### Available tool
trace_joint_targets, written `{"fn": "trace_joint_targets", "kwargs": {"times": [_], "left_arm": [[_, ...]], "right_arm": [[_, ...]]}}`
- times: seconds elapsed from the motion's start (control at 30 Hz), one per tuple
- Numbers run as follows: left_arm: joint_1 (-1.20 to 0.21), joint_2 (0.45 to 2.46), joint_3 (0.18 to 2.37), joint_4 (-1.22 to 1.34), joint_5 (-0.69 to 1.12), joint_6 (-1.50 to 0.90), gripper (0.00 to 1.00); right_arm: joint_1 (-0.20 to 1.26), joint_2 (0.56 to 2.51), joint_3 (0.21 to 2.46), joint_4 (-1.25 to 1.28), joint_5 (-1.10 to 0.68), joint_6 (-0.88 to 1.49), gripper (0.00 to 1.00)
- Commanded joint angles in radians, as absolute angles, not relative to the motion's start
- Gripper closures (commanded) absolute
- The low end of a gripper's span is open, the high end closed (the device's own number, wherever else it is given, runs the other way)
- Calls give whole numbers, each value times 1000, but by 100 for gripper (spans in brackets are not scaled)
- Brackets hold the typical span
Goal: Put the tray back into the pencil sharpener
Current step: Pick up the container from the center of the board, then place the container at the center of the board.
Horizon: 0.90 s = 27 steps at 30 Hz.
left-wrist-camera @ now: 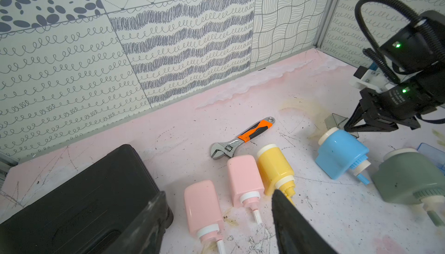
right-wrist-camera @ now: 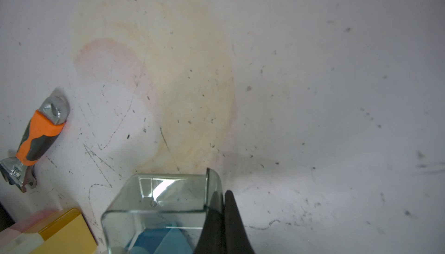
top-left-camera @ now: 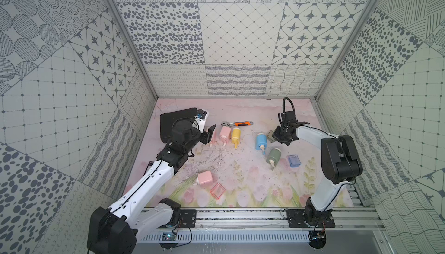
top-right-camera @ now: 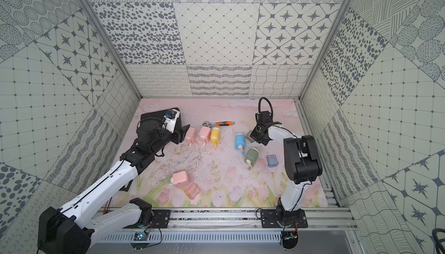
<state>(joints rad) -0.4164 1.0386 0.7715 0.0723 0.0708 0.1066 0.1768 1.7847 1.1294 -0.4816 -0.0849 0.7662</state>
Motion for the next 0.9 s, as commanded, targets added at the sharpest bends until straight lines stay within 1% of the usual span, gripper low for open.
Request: {"fn": "trace_joint_targets", "kwargs": {"times": [0.0,0.2,0.37,0.5,0.63,0.73,0.87], "left_arm": [[-411,1019,748,166,62,108,32],[-411,1005,714,176,58,87,32],[-411,1037,726,184,57,80,32],[-411,1057,744,176,43,58,32],[-411,1057,748,146,31,11,33],[-411,1047,749,112,13,-13,33],[-410,1033,742,79,-27,-35,33]], "right_arm": [[175,1689,1150,-495,-36,754,100],[205,1521,1146,-596,5,742,100],[309,1365,1138,-730,85,753,100],[488,1271,1119,-838,188,826,100],[715,1258,1119,-928,276,936,100],[877,1318,1122,-949,307,1010,100],[1023,1459,1132,-943,307,1048,100]]}}
